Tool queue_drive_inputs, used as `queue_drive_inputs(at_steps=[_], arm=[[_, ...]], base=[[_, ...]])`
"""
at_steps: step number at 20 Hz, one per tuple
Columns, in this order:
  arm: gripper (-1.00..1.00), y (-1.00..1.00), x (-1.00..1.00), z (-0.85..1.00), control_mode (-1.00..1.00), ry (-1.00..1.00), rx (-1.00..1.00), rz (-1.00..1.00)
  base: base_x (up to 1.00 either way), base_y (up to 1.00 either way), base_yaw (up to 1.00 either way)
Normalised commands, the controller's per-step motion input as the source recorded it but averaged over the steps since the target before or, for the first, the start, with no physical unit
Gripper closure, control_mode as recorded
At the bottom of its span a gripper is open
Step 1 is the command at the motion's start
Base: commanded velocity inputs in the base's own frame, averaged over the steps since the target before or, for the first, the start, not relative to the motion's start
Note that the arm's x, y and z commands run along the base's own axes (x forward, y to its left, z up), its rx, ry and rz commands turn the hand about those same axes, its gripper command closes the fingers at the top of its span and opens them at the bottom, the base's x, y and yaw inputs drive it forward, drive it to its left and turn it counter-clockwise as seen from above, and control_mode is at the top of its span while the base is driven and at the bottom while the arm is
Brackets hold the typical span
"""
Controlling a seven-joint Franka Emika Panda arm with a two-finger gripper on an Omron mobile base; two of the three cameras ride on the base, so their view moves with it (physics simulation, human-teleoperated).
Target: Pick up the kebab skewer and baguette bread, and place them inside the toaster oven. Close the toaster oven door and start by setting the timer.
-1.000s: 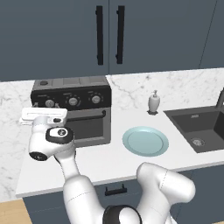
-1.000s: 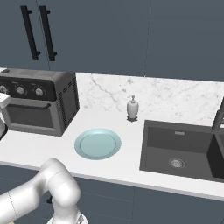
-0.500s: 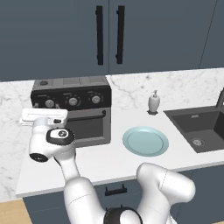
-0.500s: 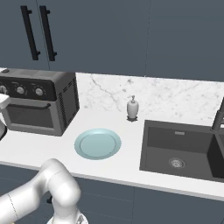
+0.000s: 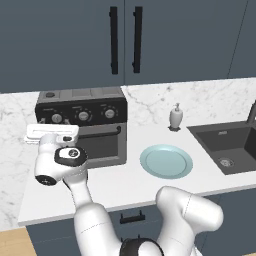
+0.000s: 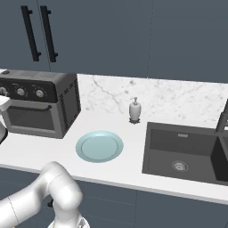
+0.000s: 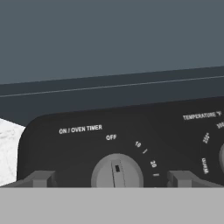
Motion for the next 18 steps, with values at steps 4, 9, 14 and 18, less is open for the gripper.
queue_drive_inputs(at_steps=[4,9,14,18], arm=[[-1.0,-0.01,0.02,0.0,-1.0,0.0,0.0,0.0],[-1.0,-0.05,0.02,-0.03,-1.0,0.0,0.0,0.0],[-1.0,-0.03,0.01,-0.04,-1.0,0.0,0.0,0.0],[-1.0,0.0,0.1,-0.03,-1.0,0.0,0.0,0.0]], base=[[0.0,0.0,0.0],[0.0,0.0,0.0],[0.0,0.0,0.0],[0.0,0.0,0.0]])
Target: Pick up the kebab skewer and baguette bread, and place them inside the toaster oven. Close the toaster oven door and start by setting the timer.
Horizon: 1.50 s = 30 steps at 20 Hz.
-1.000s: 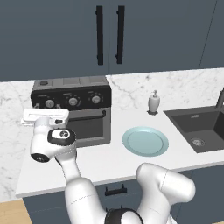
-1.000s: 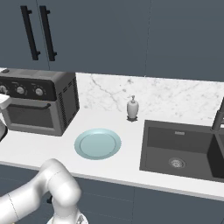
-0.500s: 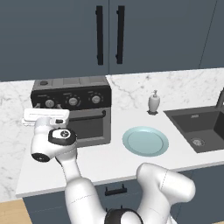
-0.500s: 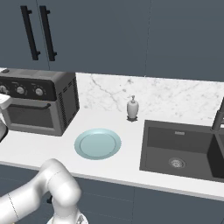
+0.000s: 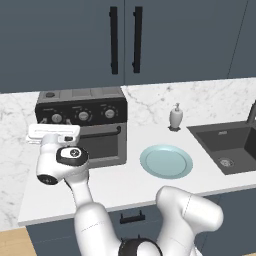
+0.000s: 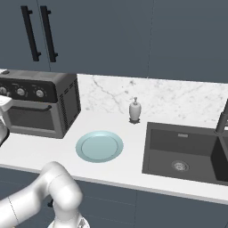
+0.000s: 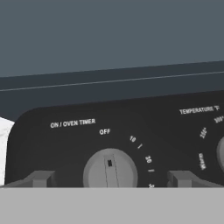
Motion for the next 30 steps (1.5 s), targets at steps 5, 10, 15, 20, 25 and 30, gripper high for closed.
queue_drive_inputs(at_steps=[5,10,15,20,25,30], arm=[[-1.0,0.0,0.08,0.0,-1.0,0.0,0.0,0.0],[-1.0,0.0,0.0,0.0,-1.0,0.0,0.0,0.0],[-1.0,0.0,0.0,0.0,-1.0,0.0,0.0,0.0],[1.0,0.0,0.0,0.0,-1.0,0.0,0.0,0.0],[1.0,0.0,0.0,0.0,-1.0,0.0,0.0,0.0],[1.0,0.0,0.0,0.0,-1.0,0.0,0.0,0.0]], base=[[0.0,0.0,0.0],[0.0,0.0,0.0],[0.0,0.0,0.0],[0.0,0.0,0.0],[0.0,0.0,0.0],[0.0,0.0,0.0]])
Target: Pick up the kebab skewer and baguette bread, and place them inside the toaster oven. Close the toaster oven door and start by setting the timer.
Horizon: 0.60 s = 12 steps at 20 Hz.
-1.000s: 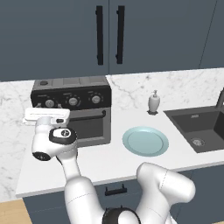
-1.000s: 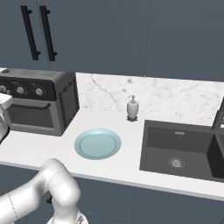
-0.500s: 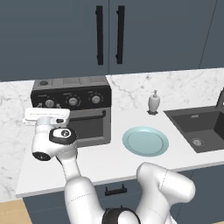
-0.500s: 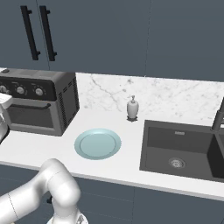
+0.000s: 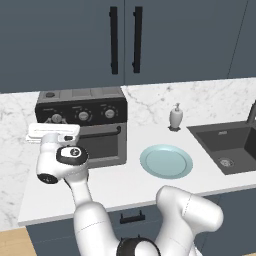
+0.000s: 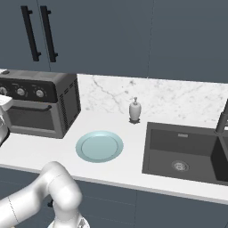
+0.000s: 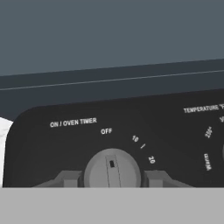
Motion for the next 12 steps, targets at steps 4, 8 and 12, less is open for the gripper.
queue_drive_inputs(at_steps=[4,8,12], arm=[[1.0,0.0,0.0,0.0,-1.0,0.0,0.0,0.0],[1.0,0.0,0.0,0.01,-1.0,0.0,0.0,-0.02],[1.0,0.0,0.0,0.04,-1.0,0.0,0.09,-0.03]], base=[[0.0,0.0,0.0],[0.0,0.0,0.0],[0.0,0.0,0.0]])
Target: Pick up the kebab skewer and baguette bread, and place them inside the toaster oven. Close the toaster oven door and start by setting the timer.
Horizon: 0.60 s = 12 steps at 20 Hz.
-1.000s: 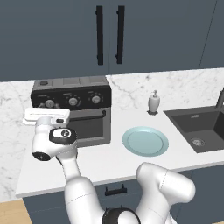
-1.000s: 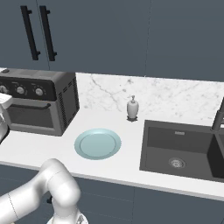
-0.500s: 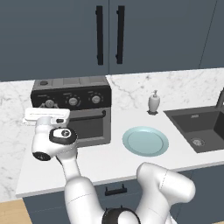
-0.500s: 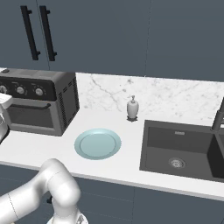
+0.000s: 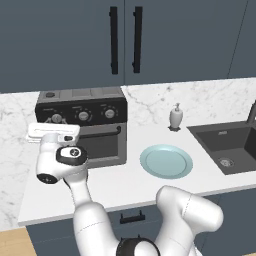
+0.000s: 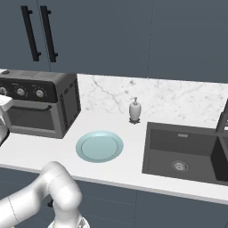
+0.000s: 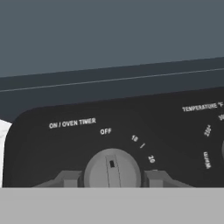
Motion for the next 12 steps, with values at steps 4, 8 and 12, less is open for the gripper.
queue_drive_inputs(at_steps=[4,8,12], arm=[[1.0,0.0,0.0,0.03,-1.0,0.0,0.22,-0.05],[1.0,0.0,0.0,0.01,-1.0,0.0,0.27,-0.06],[1.0,0.0,0.0,0.0,-1.0,0.0,0.31,-0.06]], base=[[0.0,0.0,0.0],[0.0,0.0,0.0],[0.0,0.0,0.0]])
